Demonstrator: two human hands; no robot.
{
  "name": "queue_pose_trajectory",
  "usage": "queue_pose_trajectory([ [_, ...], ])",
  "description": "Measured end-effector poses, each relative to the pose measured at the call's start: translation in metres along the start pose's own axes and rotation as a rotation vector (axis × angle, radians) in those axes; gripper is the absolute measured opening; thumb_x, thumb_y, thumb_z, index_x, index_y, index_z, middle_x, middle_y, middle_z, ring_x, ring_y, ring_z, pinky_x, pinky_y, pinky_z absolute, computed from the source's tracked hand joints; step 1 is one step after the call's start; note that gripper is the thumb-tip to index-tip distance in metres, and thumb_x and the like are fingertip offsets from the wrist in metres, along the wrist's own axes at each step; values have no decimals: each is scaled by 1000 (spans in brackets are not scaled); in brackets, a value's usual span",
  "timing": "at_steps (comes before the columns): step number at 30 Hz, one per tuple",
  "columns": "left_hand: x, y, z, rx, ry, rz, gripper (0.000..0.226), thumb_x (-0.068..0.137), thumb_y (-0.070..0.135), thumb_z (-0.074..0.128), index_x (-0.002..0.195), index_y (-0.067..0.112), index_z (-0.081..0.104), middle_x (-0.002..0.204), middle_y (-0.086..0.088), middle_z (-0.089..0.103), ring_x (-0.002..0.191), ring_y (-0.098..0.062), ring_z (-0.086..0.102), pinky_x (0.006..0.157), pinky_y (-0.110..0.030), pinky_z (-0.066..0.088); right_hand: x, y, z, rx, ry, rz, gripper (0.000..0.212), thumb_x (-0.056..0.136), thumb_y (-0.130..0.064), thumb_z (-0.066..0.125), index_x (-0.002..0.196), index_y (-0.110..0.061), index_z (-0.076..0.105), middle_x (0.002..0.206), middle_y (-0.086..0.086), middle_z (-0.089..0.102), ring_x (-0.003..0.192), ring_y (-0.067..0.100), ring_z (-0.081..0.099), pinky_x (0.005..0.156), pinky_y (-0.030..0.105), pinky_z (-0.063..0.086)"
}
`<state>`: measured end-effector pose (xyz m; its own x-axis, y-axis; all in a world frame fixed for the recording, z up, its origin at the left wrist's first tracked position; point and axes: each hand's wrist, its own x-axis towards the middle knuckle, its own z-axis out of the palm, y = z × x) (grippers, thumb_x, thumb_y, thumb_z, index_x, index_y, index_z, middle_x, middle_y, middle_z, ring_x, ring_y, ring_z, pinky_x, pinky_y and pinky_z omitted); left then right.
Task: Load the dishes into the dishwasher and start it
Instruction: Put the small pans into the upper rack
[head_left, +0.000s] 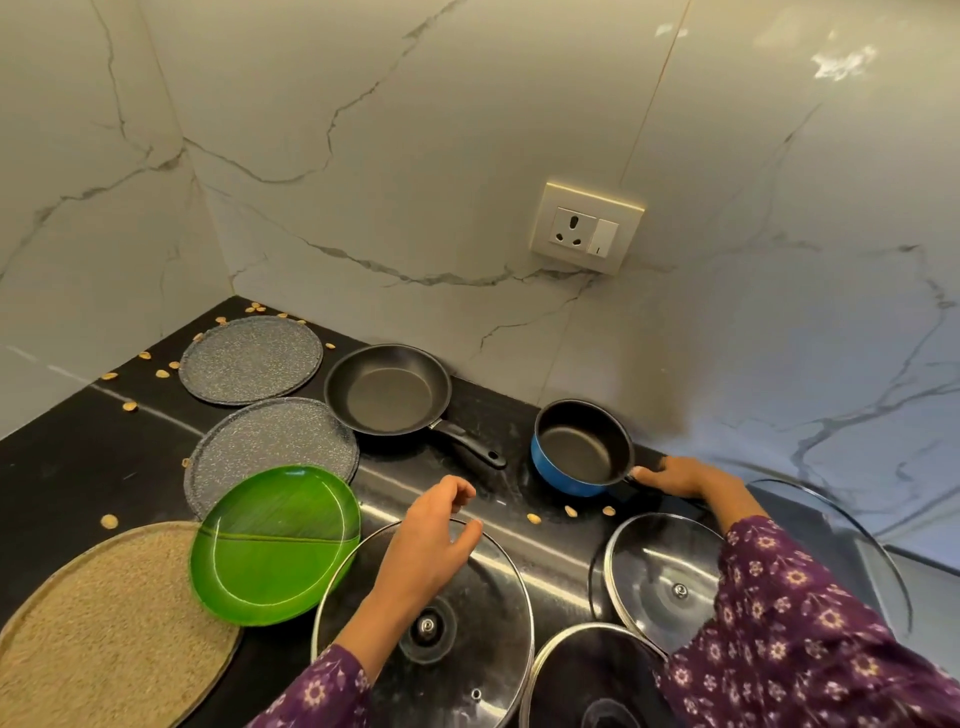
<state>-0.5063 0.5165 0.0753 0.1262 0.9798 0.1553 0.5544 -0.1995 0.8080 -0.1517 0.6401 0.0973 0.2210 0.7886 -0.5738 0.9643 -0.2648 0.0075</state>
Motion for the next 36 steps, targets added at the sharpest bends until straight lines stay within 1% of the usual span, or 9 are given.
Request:
queue_pose_trajectory([
  [2, 2, 5, 5, -2, -26, 2, 24, 86, 23, 63, 103, 30, 49, 100, 15, 56, 96, 1, 51, 81, -9, 38, -4, -1, 3, 36, 10, -53, 70, 91, -63, 36, 126, -6, 53, 130, 13, 56, 115, 26, 53, 93, 33, 41],
  [5, 4, 11, 11, 11, -56, 16, 23, 87, 25, 62, 105, 29, 49, 101, 16, 55, 98, 1, 51, 80, -6, 36, -3, 0, 11, 123, 93, -127, 54, 90, -62, 40, 87, -11, 58, 89, 8, 72, 86, 23, 63, 75, 33, 44],
  [8, 3, 16, 13, 16, -72, 31, 24, 87, 26, 62, 108, 27, 50, 103, 16, 55, 100, 2, 50, 82, -8, 37, -5, 2, 15, 152, 193, -164, 65, 80, -74, 38, 72, -12, 55, 67, 2, 67, 67, 19, 62, 73, 39, 49],
  [13, 1, 23, 10, 28, -70, 66, 23, 86, 25, 62, 107, 25, 52, 103, 14, 57, 100, -1, 52, 86, -18, 43, -23, 0, 6, 195, 413, -170, 67, 81, -73, 43, 67, -8, 58, 63, 5, 66, 60, 21, 62, 63, 38, 51],
  [18, -8, 40, 3, 37, -72, 120, 23, 86, 25, 62, 108, 22, 54, 103, 12, 58, 99, -1, 53, 85, -15, 41, -71, 0, -15, 537, 581, -134, 57, 84, -61, 54, 57, -11, 58, 49, 3, 58, 52, 20, 57, 58, 33, 45],
  [24, -32, 78, 6, 29, -136, 240, 23, 86, 24, 64, 107, 22, 54, 102, 11, 58, 96, -2, 54, 85, -19, 45, -158, 25, -13, 815, 618, -61, 29, 84, -28, 61, 74, -1, 66, 67, 11, 67, 45, 11, 54, 51, 23, 46],
  [28, -58, 102, 20, -4, -216, 337, 24, 85, 24, 66, 106, 21, 55, 102, 11, 59, 96, -2, 55, 85, -20, 45, -230, 55, 21, 1005, 532, -143, 13, 86, -11, 60, 81, 2, 61, 69, 14, 63, 51, 13, 61, 54, 26, 53],
  [32, -93, 127, 48, -46, -312, 436, 25, 82, 20, 68, 104, 17, 56, 98, 10, 61, 91, -4, 56, 83, -20, 45, -303, 92, 75, 1238, 490, -168, 3, 92, -11, 56, 91, -9, 54, 83, 11, 70, 54, 14, 63, 48, 19, 49],
  [36, -134, 156, 86, -94, -440, 556, 22, 79, 18, 68, 98, 15, 57, 92, 6, 62, 85, -11, 58, 79, -27, 47, -371, 150, 132, 1523, 475, -127, 17, 97, -19, 50, 110, -9, 48, 99, 21, 70, 54, 11, 52, 48, 18, 45],
])
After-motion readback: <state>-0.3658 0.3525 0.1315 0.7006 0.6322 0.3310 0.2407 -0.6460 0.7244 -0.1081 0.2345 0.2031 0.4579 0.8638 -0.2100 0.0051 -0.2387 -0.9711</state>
